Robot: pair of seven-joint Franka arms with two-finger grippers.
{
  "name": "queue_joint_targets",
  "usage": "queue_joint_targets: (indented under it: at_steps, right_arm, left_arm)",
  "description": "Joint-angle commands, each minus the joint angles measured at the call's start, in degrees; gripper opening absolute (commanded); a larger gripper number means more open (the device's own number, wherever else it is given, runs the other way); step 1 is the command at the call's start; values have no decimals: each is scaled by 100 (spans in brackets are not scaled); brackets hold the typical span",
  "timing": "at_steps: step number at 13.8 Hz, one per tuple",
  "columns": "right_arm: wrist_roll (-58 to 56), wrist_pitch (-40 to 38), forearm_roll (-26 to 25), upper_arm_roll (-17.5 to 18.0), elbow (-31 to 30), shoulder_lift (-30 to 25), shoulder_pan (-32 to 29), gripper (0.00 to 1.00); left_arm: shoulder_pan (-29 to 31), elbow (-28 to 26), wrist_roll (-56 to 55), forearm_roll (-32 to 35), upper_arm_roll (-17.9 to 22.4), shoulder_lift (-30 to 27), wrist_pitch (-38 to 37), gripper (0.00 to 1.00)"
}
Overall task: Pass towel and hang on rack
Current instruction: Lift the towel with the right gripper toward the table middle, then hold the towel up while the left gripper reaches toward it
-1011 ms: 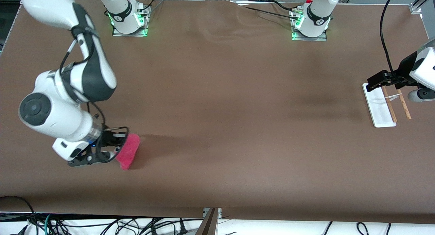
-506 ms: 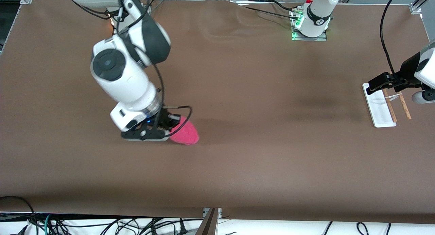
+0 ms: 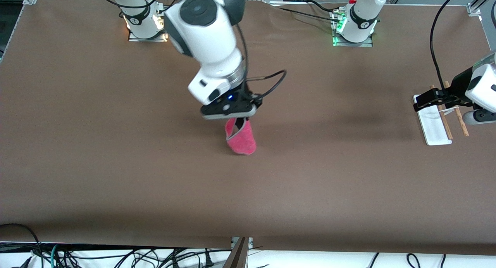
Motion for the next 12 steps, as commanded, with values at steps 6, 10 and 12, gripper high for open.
queue_joint_targets:
  at_steps: [6,10,12]
  right_arm:
    - [676,457,-347,-38,42,4,554,0]
    - [667,475,-347,-47,42,-5,554,0]
    - [667,457,-347,-56,42,-13,545,0]
  left_arm:
    - [-179,-870,2268,-894,16,221,708,100]
    - [-196,-1987,3513,-2204,7,185,2018,100]
    - [-240,-2383,4311,-3074,-124,229,2554,100]
